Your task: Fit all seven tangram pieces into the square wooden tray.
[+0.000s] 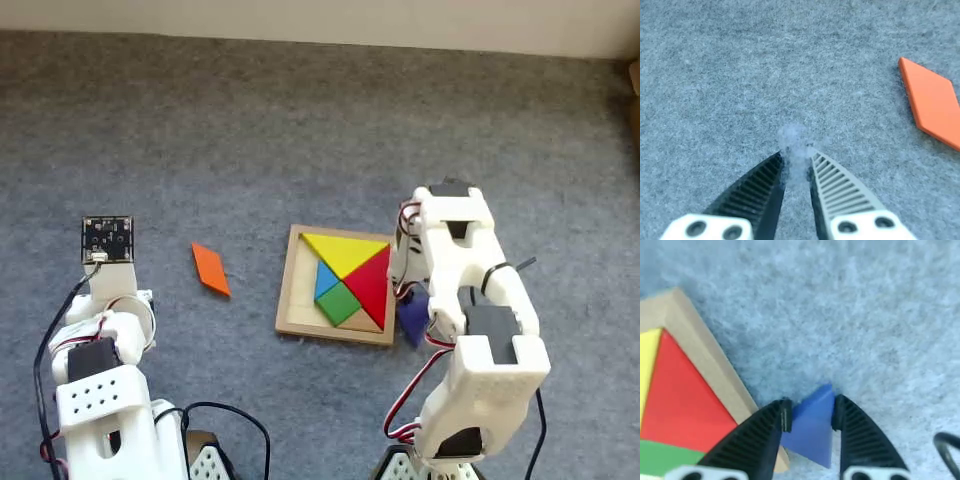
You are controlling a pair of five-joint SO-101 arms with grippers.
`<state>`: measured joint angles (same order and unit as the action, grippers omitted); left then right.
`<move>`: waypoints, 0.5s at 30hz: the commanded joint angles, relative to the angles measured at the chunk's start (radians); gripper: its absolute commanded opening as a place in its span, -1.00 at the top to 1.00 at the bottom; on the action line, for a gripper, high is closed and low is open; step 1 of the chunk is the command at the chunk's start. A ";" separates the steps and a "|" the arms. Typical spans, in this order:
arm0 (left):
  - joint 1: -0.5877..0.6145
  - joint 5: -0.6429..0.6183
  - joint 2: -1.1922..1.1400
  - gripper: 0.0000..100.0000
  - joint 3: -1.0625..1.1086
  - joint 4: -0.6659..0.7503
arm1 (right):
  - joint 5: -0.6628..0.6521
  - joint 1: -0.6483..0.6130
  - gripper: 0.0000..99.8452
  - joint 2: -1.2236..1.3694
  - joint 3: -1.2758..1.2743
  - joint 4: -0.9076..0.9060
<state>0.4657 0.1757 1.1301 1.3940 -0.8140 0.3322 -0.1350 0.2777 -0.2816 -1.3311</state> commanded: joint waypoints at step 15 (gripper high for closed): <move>-0.007 0.011 0.013 0.87 -0.004 0.015 | -0.203 -0.147 0.73 -0.136 -0.110 0.053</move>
<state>0.4657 0.1757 1.1301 1.3940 -0.8140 0.2002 -0.2470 0.1841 -0.3844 -1.2866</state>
